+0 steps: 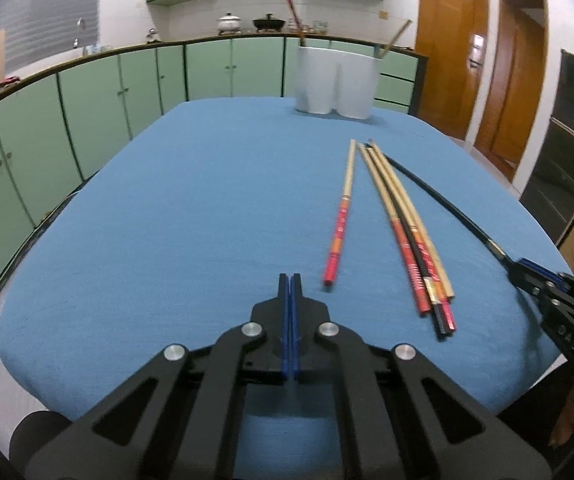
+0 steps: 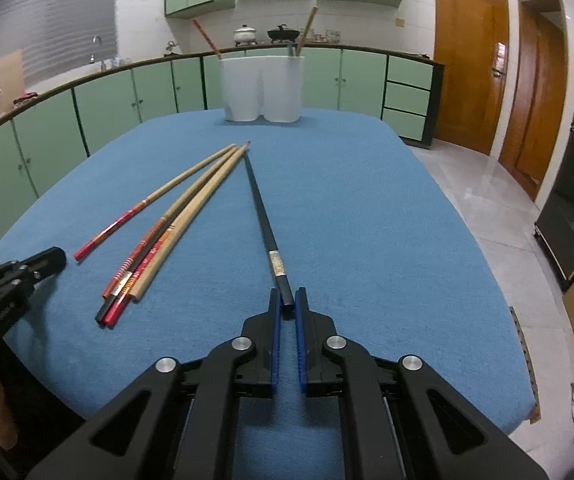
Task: Organize utensils
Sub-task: 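Grasp the black chopstick with the right tool while the left grasps a red-patterned chopstick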
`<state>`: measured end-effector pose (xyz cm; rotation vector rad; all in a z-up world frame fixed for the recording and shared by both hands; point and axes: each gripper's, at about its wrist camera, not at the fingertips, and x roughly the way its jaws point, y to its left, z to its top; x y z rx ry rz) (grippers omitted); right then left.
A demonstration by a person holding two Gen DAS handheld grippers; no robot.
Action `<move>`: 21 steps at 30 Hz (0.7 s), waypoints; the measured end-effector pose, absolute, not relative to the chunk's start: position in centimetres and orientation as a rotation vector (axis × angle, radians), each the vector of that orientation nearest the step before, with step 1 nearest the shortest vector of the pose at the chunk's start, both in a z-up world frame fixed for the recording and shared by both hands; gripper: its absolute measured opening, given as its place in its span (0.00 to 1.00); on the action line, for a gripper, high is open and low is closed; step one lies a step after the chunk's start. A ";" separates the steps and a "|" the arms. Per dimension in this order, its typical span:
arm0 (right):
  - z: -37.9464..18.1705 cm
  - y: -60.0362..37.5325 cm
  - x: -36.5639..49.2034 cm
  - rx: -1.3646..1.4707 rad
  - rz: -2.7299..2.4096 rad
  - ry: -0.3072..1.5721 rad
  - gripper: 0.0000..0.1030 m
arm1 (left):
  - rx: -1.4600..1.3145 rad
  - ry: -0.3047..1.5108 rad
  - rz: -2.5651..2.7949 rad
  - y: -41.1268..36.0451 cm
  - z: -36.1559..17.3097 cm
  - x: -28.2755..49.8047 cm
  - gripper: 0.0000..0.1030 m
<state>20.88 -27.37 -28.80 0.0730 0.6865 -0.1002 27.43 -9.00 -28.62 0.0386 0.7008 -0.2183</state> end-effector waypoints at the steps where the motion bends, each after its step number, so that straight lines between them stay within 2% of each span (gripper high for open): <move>1: -28.8 -27.4 20.8 0.073 -0.093 0.688 0.07 | 0.036 0.704 -0.218 -8.8 -28.6 27.5 0.00; 4: -28.8 -27.3 20.9 0.074 -0.063 0.689 0.07 | 0.044 0.706 -0.246 -8.7 -28.4 27.3 0.03; 5: -28.8 -27.4 20.9 0.076 -0.059 0.689 0.07 | 0.049 0.702 -0.257 -8.7 -28.3 27.1 0.08; 8: -28.8 -27.5 21.1 0.082 -0.057 0.685 0.09 | 0.061 0.690 -0.287 -8.9 -28.1 26.9 0.13; 12: -28.7 -27.3 21.4 0.072 -0.050 0.680 0.17 | 0.086 0.705 -0.327 -9.8 -28.5 27.4 0.14; 15: -28.8 -27.0 21.6 0.058 -0.046 0.675 0.22 | 0.117 0.697 -0.351 -10.7 -28.7 27.4 0.22; 17: -28.9 -26.9 21.8 0.056 -0.049 0.671 0.23 | 0.128 0.695 -0.359 -11.1 -28.9 27.6 0.27; 21: -28.9 -26.7 22.0 0.048 -0.056 0.667 0.23 | 0.121 0.692 -0.366 -11.2 -29.0 28.4 0.29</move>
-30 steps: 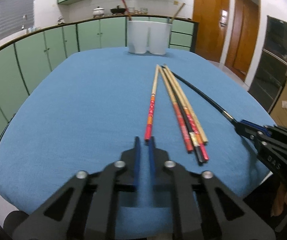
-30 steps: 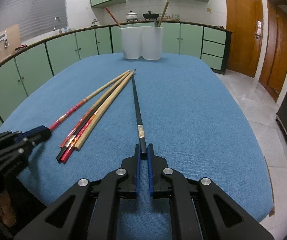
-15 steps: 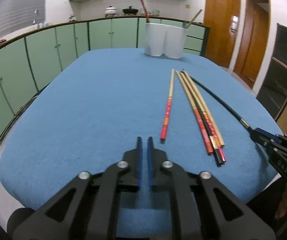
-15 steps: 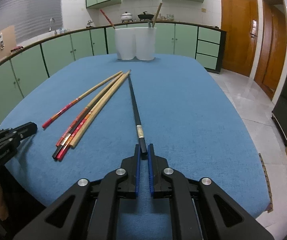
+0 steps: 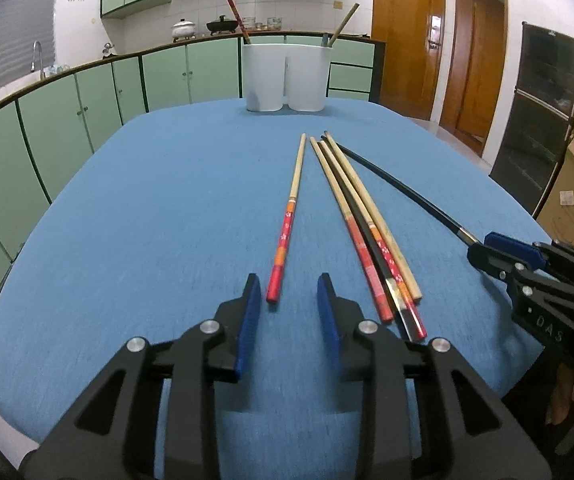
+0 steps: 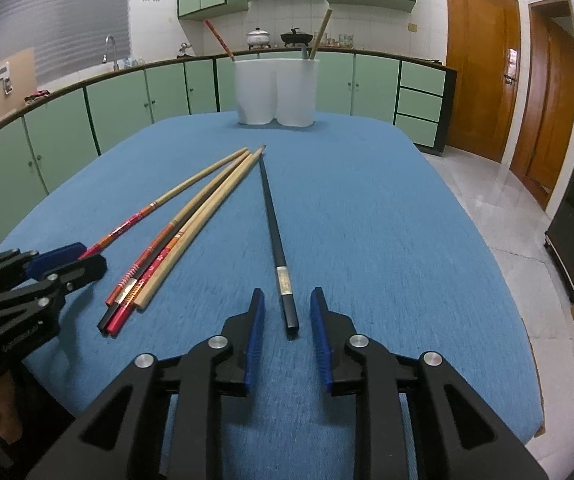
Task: Organize utensils
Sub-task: 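Grasp the black chopstick with the right tool while the left grasps a red-patterned chopstick, then lift both held chopsticks and carry them toward the white holder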
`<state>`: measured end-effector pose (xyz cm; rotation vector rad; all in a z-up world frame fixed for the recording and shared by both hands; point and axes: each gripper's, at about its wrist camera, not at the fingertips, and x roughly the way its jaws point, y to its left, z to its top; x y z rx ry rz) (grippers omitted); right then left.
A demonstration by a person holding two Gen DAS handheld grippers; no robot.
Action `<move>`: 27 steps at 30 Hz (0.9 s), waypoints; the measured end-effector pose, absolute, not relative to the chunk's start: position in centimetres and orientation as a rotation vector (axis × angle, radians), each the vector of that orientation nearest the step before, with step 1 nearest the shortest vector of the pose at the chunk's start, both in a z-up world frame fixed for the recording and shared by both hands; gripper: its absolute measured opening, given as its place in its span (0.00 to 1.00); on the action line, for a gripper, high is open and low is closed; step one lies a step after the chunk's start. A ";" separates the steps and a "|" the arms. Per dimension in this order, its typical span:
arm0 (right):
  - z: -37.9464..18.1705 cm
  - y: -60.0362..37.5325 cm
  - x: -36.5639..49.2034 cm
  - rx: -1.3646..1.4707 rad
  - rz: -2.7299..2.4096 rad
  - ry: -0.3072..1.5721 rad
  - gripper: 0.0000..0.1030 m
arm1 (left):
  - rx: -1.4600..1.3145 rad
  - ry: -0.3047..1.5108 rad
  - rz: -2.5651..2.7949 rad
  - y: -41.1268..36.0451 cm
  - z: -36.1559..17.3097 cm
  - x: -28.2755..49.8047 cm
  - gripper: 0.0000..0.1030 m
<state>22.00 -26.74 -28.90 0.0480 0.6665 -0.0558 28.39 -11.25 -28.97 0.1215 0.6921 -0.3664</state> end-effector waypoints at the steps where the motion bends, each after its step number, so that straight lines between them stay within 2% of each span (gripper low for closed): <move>1: -28.9 -26.6 22.1 0.038 -0.059 0.666 0.23 | 0.115 0.692 -0.369 -11.2 -29.0 28.6 0.29; 3: -28.9 -26.5 22.1 0.033 -0.059 0.665 0.16 | 0.095 0.694 -0.373 -11.2 -29.0 29.0 0.24; 4: -28.9 -26.4 22.1 0.030 -0.060 0.665 0.13 | 0.083 0.696 -0.373 -11.2 -29.0 29.3 0.12; 5: -28.8 -26.2 22.1 0.024 -0.066 0.664 0.08 | 0.078 0.697 -0.372 -11.2 -29.0 29.2 0.06; 14: -28.2 -26.0 21.4 0.062 -0.109 0.660 0.07 | 0.004 0.690 -0.266 -10.6 -28.4 28.9 0.05; 27: -22.2 -26.8 19.1 0.088 -0.082 0.598 0.06 | -0.006 0.658 -0.284 -9.4 -22.9 27.1 0.05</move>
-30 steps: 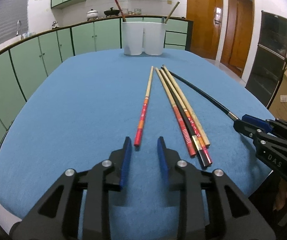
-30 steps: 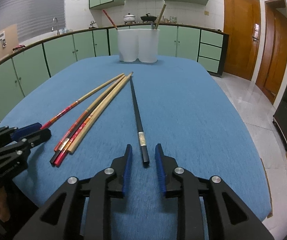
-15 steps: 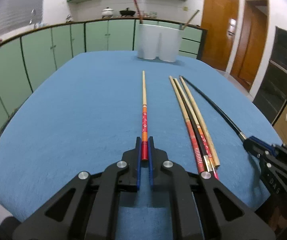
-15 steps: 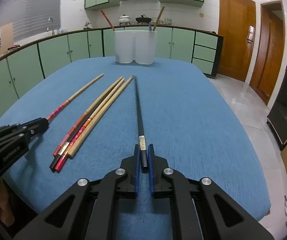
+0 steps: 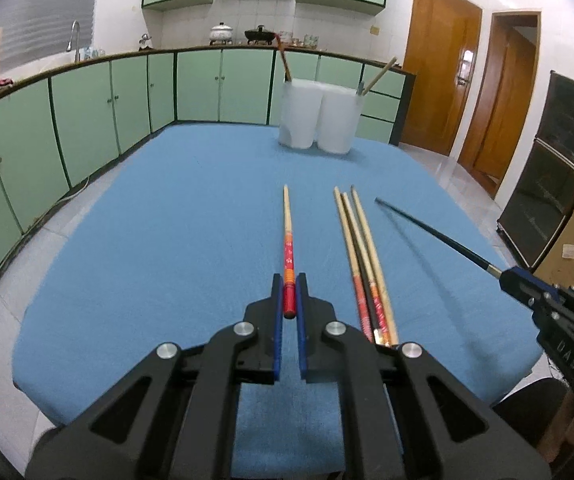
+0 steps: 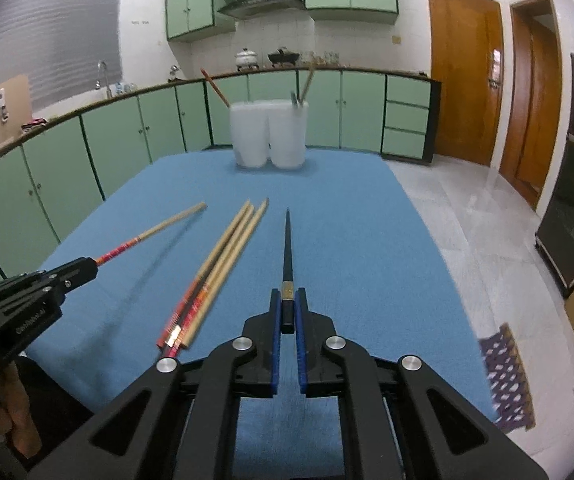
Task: Organize utensils
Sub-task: 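Lift both held chopsticks and carry them toward the white holder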
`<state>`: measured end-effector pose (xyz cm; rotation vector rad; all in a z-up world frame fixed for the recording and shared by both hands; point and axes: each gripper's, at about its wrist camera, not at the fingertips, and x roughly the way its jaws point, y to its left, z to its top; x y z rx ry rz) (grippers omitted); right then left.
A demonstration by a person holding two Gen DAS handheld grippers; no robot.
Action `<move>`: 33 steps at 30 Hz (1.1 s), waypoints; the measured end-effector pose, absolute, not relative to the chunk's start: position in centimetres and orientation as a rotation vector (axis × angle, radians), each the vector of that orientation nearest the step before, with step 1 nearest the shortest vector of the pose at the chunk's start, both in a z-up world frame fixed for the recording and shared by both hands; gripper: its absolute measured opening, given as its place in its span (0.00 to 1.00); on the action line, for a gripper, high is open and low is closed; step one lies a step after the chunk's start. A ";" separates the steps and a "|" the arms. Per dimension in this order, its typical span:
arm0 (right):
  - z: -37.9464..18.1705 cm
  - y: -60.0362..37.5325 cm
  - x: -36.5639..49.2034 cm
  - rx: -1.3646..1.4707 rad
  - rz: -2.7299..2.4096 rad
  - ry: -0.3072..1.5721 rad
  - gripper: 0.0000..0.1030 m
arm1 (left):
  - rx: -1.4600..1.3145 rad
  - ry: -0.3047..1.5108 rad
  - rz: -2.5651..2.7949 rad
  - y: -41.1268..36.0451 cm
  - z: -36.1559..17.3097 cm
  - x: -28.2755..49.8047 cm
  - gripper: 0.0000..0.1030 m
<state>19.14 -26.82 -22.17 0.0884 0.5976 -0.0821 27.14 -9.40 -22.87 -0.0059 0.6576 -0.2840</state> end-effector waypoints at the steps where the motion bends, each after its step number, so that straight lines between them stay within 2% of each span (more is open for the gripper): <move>1: -21.1 -26.8 19.0 0.076 -0.075 0.585 0.06 | -0.002 0.647 -0.288 -9.4 -22.2 27.1 0.05; 9: -14.3 -27.2 20.8 -0.008 -0.013 0.545 0.06 | 0.036 0.567 -0.343 -9.3 -15.0 28.0 0.05; 14: -10.3 -27.6 24.4 -0.055 0.043 0.602 0.06 | 0.057 0.575 -0.393 -10.1 -11.2 30.9 0.05; 25: -5.6 -28.1 32.1 -0.045 0.093 0.725 0.06 | 0.069 0.655 -0.451 -11.6 -7.5 37.4 0.05; 33: -1.1 -29.0 35.7 0.006 0.087 0.700 0.06 | 0.073 0.616 -0.471 -12.9 -3.2 41.5 0.05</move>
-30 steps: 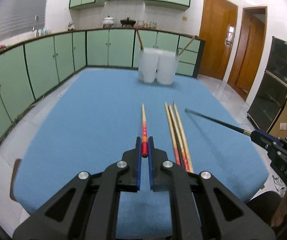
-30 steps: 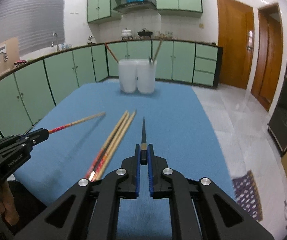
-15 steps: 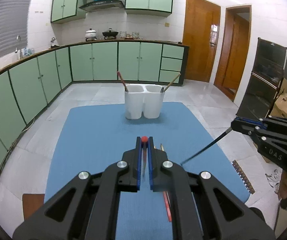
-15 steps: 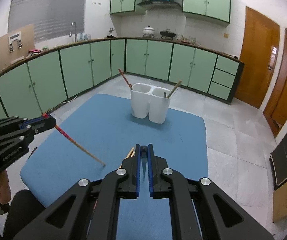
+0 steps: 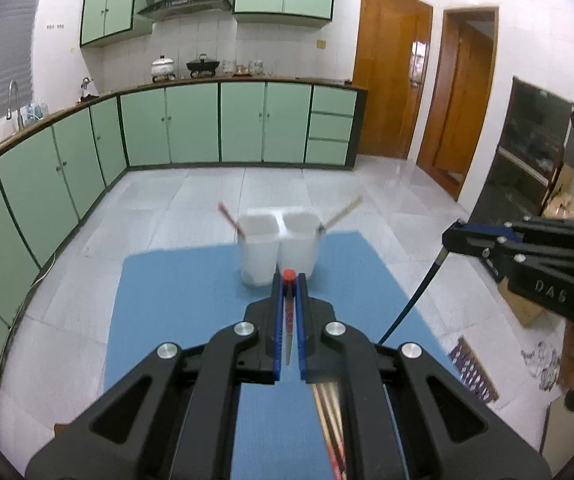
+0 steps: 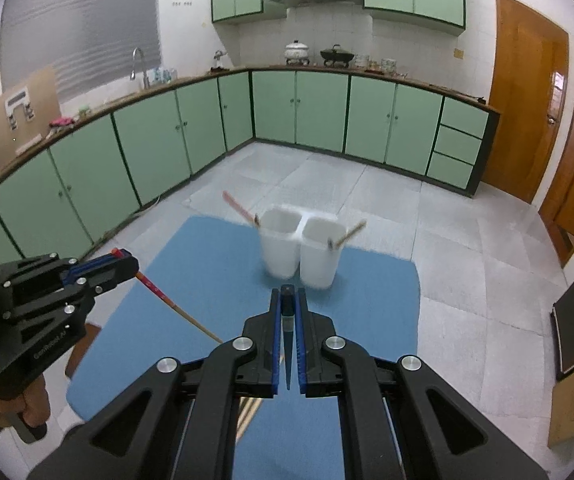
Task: Organize utensils
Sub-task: 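Lift both held chopsticks and carry them toward the white holder, then lower both chopsticks into the white holder and open both tools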
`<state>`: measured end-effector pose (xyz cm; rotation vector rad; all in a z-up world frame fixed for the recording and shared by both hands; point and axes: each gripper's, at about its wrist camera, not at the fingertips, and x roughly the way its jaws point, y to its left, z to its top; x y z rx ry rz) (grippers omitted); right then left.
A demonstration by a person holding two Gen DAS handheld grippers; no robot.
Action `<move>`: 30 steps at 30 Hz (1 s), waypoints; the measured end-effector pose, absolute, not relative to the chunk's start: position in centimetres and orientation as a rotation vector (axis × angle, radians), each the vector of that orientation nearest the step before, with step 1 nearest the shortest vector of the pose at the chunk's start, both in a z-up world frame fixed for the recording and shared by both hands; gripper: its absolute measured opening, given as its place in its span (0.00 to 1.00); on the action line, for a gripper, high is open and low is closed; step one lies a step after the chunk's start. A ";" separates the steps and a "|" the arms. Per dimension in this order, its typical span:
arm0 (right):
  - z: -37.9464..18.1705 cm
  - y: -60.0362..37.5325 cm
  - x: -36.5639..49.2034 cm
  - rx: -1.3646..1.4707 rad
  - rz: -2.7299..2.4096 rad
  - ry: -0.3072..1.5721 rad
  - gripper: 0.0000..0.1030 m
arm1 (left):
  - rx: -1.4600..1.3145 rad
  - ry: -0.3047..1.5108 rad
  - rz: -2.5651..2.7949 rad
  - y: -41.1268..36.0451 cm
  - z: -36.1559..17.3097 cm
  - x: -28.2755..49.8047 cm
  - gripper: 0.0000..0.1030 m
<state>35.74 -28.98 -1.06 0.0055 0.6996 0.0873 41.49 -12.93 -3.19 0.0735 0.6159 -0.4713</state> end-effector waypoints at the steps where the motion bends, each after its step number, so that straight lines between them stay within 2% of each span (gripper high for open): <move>1: -0.1 -29.0 36.5 0.007 0.083 0.686 0.06 | 0.065 0.600 -0.470 -13.2 -2.1 42.4 0.05; 8: 5.1 -28.8 41.8 -0.004 0.061 0.619 0.06 | 0.042 0.519 -0.445 -15.1 3.3 47.3 0.05; 15: 7.3 -29.1 47.4 -0.003 0.039 0.563 0.06 | 0.035 0.471 -0.416 -17.5 5.3 52.6 0.05; 20: 5.4 -30.6 51.4 0.008 0.012 0.554 0.06 | 0.049 0.486 -0.397 -19.0 3.3 56.4 0.05; 30: -2.8 -33.3 55.5 0.058 -0.001 0.669 0.06 | 0.079 0.616 -0.380 -19.2 -4.3 60.9 0.05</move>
